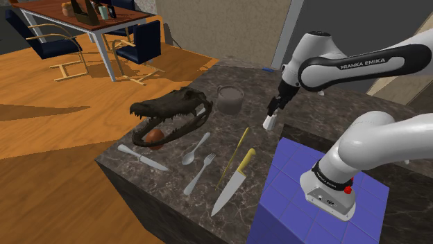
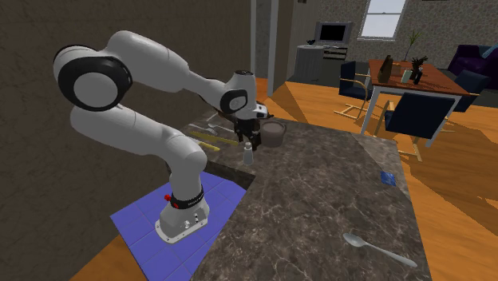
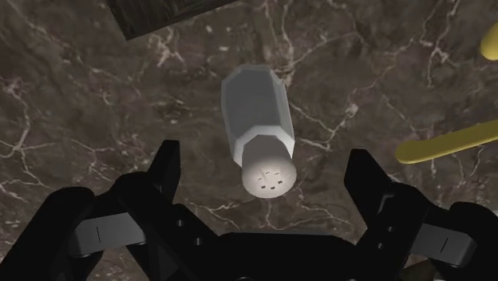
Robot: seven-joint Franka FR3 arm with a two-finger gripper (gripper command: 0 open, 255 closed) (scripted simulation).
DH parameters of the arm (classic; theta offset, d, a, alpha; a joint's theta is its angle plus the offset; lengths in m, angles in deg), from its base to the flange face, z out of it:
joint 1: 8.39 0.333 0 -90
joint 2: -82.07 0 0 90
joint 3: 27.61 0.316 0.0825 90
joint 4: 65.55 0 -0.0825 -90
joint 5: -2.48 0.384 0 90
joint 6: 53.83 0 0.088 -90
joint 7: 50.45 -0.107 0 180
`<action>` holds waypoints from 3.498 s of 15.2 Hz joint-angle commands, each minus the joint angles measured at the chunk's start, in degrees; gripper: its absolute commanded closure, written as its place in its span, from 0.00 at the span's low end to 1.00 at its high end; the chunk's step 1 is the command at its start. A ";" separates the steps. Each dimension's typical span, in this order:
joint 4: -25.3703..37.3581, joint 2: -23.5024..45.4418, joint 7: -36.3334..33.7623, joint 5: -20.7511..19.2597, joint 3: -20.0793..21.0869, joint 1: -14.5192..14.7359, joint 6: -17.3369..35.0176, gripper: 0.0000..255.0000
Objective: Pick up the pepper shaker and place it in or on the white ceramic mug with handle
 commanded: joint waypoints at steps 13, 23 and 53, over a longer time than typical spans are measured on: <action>-2.02 3.42 0.09 0.04 -0.22 0.20 5.53 1.00; -1.10 2.08 -0.02 0.06 -0.10 0.17 3.27 1.00; 18.50 -5.41 -0.99 0.79 1.28 0.46 -23.79 1.00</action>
